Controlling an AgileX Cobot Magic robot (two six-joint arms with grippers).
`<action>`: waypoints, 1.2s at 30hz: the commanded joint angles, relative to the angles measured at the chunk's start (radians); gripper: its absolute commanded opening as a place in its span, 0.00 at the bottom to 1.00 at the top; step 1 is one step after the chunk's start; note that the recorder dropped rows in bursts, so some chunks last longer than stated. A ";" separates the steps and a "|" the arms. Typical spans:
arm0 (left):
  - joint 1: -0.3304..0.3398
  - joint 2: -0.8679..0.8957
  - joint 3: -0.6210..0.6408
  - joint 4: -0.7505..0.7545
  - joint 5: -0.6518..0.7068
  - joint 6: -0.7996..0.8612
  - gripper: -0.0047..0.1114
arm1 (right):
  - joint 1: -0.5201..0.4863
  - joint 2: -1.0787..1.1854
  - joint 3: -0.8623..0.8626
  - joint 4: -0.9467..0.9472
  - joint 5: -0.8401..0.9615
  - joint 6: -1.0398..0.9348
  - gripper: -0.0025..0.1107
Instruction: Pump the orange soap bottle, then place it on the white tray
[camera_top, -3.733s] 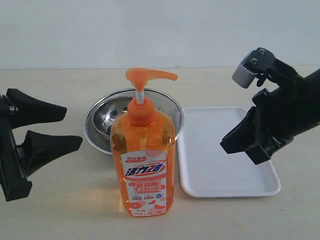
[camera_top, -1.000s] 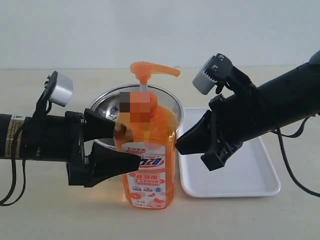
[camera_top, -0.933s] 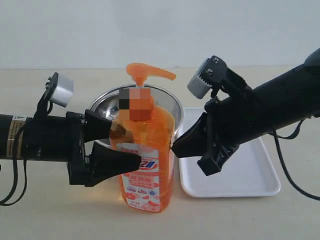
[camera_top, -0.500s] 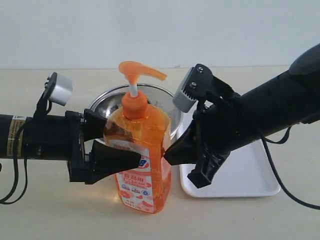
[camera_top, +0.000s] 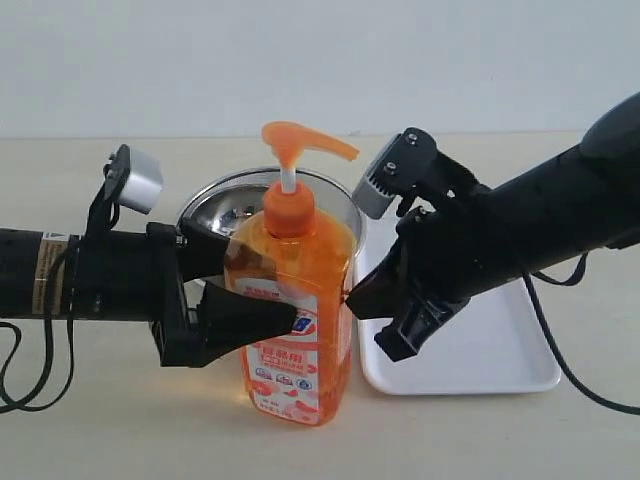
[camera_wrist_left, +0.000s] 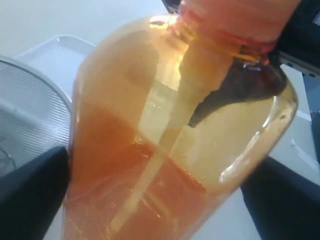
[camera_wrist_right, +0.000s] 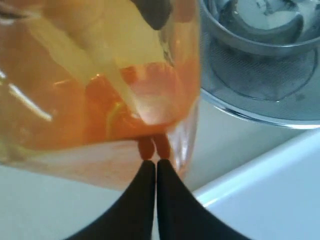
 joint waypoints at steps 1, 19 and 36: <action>-0.045 0.003 -0.001 0.065 -0.113 -0.010 0.60 | 0.011 -0.002 -0.014 0.098 -0.065 0.020 0.02; -0.129 0.003 -0.001 0.028 -0.097 0.027 0.60 | 0.011 -0.002 -0.015 0.145 -0.038 -0.008 0.02; -0.129 0.003 -0.001 0.037 -0.090 0.027 0.45 | 0.011 -0.005 -0.015 0.097 -0.161 0.037 0.02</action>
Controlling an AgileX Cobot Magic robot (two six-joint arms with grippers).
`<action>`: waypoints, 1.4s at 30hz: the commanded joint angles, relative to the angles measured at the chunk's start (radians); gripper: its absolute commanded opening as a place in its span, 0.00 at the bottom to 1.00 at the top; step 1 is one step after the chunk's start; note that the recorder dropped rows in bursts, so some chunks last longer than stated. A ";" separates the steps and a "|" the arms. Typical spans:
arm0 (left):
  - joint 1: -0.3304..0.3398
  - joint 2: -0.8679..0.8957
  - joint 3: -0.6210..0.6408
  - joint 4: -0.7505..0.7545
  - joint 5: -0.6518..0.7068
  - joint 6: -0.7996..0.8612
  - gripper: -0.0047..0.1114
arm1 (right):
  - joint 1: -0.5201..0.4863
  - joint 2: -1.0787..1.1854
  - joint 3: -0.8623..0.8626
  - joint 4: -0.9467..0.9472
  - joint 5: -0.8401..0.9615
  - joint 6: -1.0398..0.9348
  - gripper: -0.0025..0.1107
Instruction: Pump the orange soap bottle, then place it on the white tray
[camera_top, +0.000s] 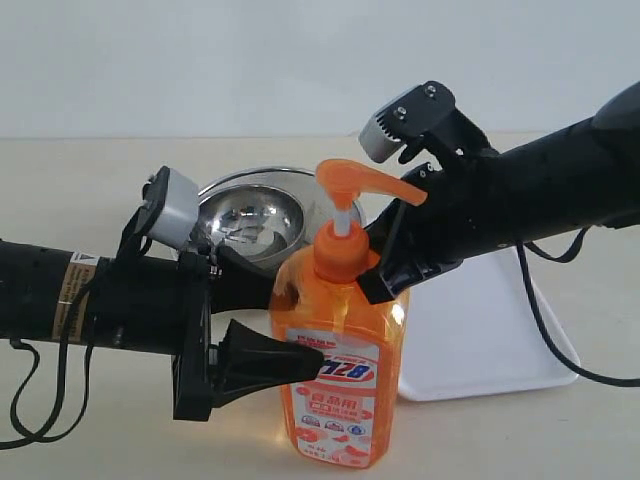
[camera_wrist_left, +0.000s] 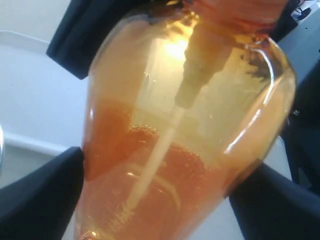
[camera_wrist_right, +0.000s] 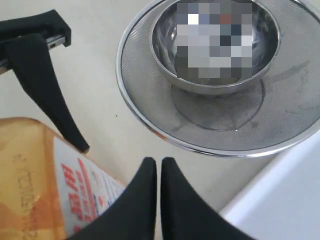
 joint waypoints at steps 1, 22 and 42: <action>-0.030 0.001 -0.001 0.009 -0.081 -0.003 0.41 | 0.010 0.011 0.000 -0.002 -0.065 0.009 0.02; -0.028 -0.032 -0.001 0.064 0.051 -0.094 0.08 | 0.009 0.007 0.000 -0.095 -0.133 0.060 0.02; -0.028 -0.087 -0.001 0.061 0.180 -0.094 0.08 | 0.009 -0.118 0.002 -0.460 -0.081 0.374 0.02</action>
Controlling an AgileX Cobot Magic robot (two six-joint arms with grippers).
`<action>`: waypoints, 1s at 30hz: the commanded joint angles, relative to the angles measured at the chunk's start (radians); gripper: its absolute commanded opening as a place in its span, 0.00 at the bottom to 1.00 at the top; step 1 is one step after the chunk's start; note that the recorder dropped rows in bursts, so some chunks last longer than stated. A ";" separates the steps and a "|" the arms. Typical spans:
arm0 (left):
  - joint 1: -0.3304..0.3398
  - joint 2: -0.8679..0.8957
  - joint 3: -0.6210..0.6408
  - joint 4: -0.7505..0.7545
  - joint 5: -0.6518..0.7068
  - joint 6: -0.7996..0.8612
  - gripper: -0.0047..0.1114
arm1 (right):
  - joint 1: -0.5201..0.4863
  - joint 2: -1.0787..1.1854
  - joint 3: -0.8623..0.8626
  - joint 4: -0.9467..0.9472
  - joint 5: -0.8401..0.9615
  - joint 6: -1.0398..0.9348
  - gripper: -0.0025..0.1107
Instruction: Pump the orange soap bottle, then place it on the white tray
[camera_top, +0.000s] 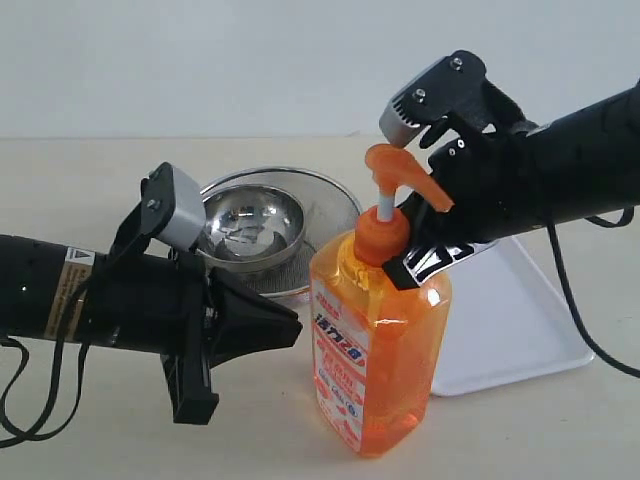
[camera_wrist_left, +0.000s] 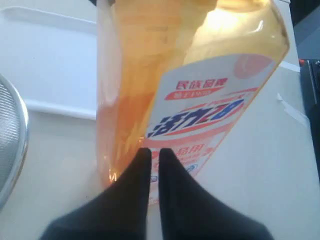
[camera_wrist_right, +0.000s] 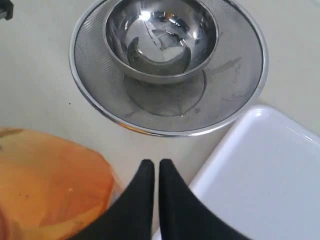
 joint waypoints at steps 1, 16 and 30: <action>-0.006 -0.005 0.001 -0.006 0.009 -0.008 0.08 | -0.002 -0.007 0.006 -0.060 0.022 0.033 0.02; 0.011 -0.005 0.001 0.112 -0.011 -0.153 0.19 | -0.002 -0.007 0.006 -0.084 0.120 0.019 0.02; 0.038 -0.005 0.001 0.183 0.027 -0.319 0.68 | -0.002 -0.003 0.006 0.075 0.203 -0.182 0.02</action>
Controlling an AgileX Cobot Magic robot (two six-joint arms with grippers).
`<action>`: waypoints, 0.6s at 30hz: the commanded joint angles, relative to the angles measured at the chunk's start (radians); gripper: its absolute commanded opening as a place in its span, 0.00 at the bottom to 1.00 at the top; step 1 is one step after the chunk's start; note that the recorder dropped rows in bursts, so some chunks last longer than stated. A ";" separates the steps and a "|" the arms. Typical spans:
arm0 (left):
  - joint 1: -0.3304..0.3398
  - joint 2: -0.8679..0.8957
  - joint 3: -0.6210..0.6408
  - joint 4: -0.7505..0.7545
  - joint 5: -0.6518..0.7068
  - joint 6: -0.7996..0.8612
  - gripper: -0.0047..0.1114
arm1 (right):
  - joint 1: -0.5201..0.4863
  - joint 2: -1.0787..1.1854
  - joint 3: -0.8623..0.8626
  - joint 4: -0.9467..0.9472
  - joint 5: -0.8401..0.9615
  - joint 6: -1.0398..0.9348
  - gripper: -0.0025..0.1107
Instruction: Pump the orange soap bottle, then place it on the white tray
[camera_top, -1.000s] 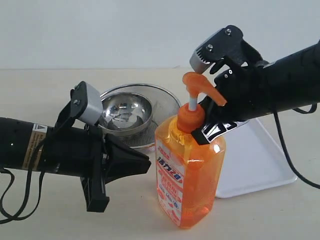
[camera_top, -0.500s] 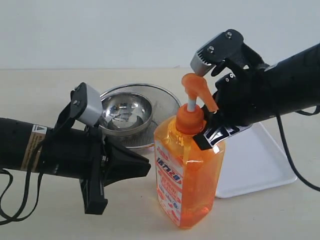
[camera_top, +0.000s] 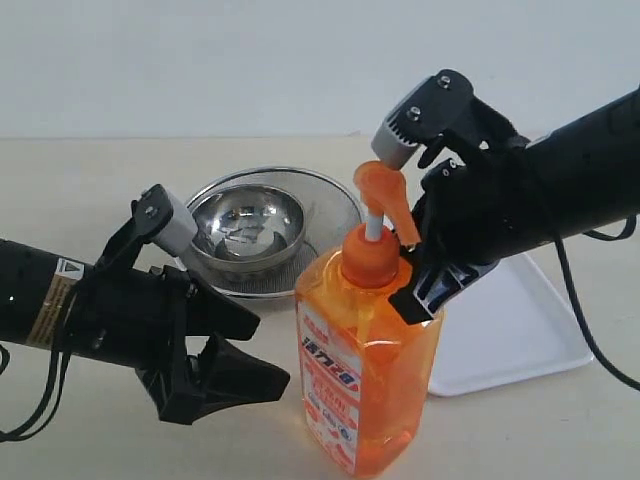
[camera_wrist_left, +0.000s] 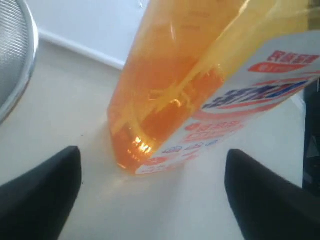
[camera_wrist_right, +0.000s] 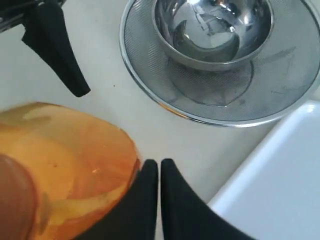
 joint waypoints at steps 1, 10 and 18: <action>0.001 -0.005 0.001 -0.006 -0.015 -0.008 0.68 | -0.002 0.007 0.007 0.046 0.059 -0.109 0.02; 0.001 -0.005 0.001 -0.006 -0.082 -0.008 0.68 | -0.002 0.007 0.007 0.098 0.118 -0.234 0.02; 0.001 -0.006 0.001 -0.002 -0.058 -0.008 0.68 | -0.002 -0.012 0.007 0.065 0.022 -0.158 0.02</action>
